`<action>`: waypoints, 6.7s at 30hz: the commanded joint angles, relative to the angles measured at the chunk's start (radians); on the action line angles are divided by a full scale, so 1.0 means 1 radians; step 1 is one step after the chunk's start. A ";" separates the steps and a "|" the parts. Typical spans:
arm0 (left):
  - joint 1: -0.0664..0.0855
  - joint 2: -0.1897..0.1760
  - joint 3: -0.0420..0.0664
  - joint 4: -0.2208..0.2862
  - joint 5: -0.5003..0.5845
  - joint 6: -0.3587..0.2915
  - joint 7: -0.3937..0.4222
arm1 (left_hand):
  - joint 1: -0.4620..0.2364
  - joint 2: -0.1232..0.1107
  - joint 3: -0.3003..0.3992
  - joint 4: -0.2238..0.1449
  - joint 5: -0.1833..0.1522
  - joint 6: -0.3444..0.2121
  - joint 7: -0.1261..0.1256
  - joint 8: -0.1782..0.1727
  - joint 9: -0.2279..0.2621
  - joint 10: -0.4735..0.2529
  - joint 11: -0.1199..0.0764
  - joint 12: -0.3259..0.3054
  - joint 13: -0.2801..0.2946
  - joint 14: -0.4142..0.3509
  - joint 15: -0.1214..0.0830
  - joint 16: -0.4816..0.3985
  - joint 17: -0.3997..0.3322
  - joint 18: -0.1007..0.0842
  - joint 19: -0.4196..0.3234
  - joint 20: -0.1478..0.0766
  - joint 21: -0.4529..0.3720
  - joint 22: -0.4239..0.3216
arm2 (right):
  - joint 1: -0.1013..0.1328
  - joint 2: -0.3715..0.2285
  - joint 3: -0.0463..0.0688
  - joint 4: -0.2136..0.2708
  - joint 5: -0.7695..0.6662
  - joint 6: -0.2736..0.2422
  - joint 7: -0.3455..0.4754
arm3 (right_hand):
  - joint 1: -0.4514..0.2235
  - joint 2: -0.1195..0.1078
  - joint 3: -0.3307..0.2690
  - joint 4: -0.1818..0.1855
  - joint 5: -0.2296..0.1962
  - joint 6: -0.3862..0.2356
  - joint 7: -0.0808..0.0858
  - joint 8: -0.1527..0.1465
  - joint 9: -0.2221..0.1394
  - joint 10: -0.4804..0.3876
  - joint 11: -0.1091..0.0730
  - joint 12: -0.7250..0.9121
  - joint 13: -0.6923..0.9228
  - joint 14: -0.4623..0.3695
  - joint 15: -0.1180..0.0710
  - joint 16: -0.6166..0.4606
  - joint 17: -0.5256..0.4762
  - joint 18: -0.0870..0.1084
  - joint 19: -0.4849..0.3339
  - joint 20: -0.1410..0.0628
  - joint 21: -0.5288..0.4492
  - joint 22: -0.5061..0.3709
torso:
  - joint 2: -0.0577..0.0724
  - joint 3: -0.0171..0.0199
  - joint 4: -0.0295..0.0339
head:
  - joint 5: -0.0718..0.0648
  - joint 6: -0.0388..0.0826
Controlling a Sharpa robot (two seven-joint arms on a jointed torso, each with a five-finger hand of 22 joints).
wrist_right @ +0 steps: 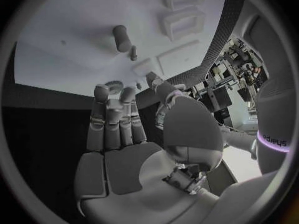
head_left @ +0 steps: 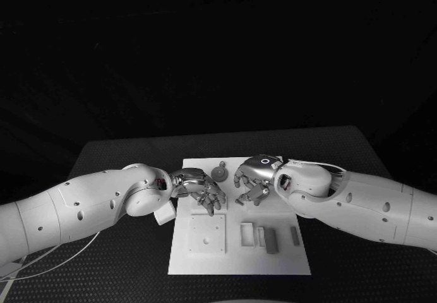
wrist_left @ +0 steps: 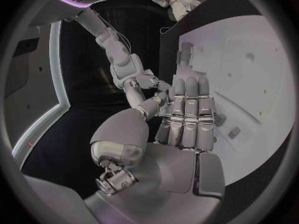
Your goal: Assemble the parts on the task board
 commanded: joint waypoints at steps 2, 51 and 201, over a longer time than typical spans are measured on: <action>0.001 0.000 0.000 0.000 0.004 -0.002 0.005 | 0.006 -0.003 0.001 -0.004 -0.005 0.004 0.000 0.004 0.002 0.009 0.000 0.002 0.001 0.005 0.001 -0.006 0.002 0.005 0.007 -0.002 0.004 0.001 | -0.011 0.018 -0.005 -0.012 -0.080 0.042 -0.070 | 0.008 -0.006 -0.006 0.012 0.002 -0.018 0.019 0.004 -0.001 -0.034 0.000 0.089 0.058 -0.014 0.001 0.036 0.009 0.007 -0.007 -0.006 0.022 0.024 | 0.000 0.0003 -0.0012 | 0.001 0.000; 0.001 0.001 0.000 0.001 0.003 0.000 0.004 | 0.006 -0.007 0.005 -0.005 -0.004 0.001 0.000 0.004 0.004 0.009 0.001 0.001 0.003 0.005 0.001 -0.009 0.006 0.004 0.006 -0.003 0.003 0.002 | -0.055 0.116 -0.056 -0.122 -0.150 0.075 -0.062 | 0.078 0.108 0.032 -0.087 0.006 0.069 -0.008 0.054 0.012 -0.096 -0.024 0.337 0.069 -0.028 -0.020 0.125 -0.024 0.007 -0.017 -0.014 0.086 0.020 | 0.000 0.0005 -0.0001 | 0.003 -0.009; 0.001 0.033 -0.005 0.015 0.059 -0.158 -0.109 | 0.016 0.000 0.004 -0.013 -0.005 -0.007 0.001 0.020 -0.006 0.012 -0.003 -0.009 0.046 0.033 -0.005 -0.066 0.098 -0.001 0.006 -0.008 -0.004 0.014 | -0.041 0.000 0.022 0.090 0.086 -0.150 -0.009 | 0.076 0.172 0.099 -0.097 0.004 0.109 -0.027 0.089 0.050 -0.100 -0.042 0.376 0.005 -0.026 -0.038 0.139 -0.057 0.007 -0.015 -0.020 0.100 0.019 | 0.000 0.0006 -0.0017 | 0.006 -0.008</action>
